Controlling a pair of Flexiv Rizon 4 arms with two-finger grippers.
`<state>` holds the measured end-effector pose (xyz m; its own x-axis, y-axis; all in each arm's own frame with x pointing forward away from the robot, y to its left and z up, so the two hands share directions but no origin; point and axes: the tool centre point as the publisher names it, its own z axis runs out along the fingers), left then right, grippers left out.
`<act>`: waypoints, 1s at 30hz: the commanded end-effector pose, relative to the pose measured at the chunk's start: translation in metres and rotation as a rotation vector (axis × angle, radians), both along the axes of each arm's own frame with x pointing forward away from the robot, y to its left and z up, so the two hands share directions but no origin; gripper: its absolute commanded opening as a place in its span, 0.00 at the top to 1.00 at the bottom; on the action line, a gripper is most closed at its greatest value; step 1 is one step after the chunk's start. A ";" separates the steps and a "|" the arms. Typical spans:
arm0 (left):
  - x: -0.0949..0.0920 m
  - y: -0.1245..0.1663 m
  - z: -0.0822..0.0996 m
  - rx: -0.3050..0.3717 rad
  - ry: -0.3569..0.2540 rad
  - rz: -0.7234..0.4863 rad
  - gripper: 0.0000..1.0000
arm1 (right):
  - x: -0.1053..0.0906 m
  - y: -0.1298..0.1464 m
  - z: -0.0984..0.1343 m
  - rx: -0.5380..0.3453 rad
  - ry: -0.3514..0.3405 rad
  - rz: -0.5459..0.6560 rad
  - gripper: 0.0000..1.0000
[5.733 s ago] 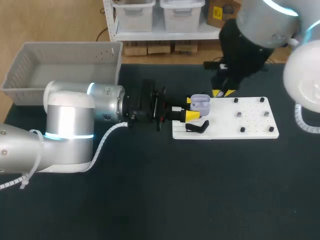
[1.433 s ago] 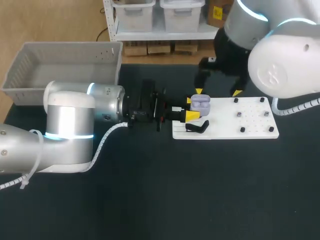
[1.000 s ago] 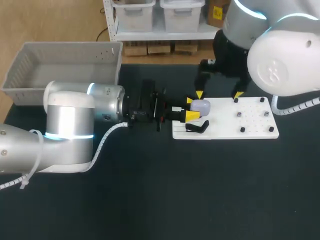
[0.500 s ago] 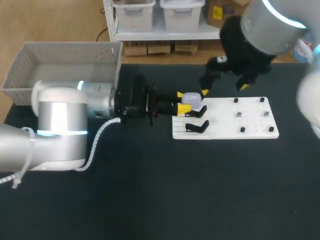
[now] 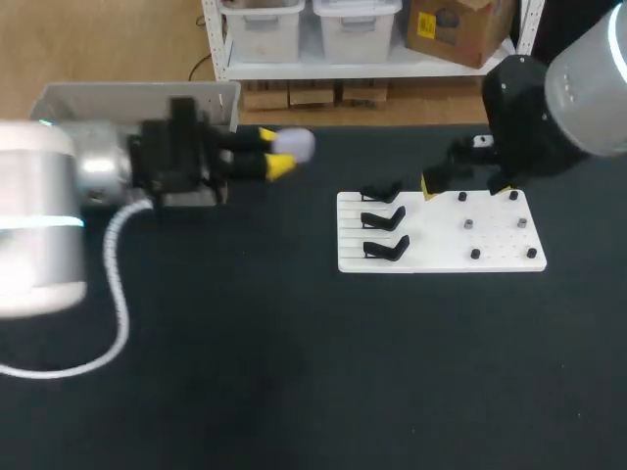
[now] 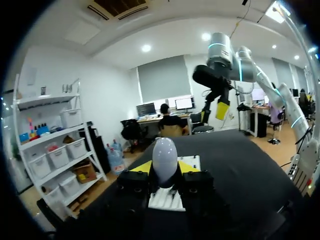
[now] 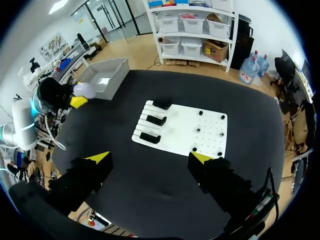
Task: Pick up each earbud case from the left stands, insert the matching earbuds, close the lid, and place the case in the box.
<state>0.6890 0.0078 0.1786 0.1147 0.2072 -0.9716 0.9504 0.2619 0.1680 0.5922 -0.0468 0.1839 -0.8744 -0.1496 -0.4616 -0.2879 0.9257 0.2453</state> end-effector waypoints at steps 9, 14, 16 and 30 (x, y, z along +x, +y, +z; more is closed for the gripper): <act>0.070 0.127 0.008 0.056 -0.033 0.446 1.00 | -0.002 0.001 -0.002 0.017 -0.066 -0.021 0.00; 0.115 0.155 -0.018 0.073 0.013 0.490 1.00 | -0.002 0.001 -0.002 0.017 -0.066 -0.021 0.00; 0.133 0.165 -0.031 0.060 0.037 0.507 1.00 | -0.002 0.001 -0.002 0.017 -0.066 -0.021 0.00; 0.204 0.191 -0.068 0.057 0.075 0.551 0.53 | -0.002 0.001 -0.002 0.017 -0.066 -0.021 0.00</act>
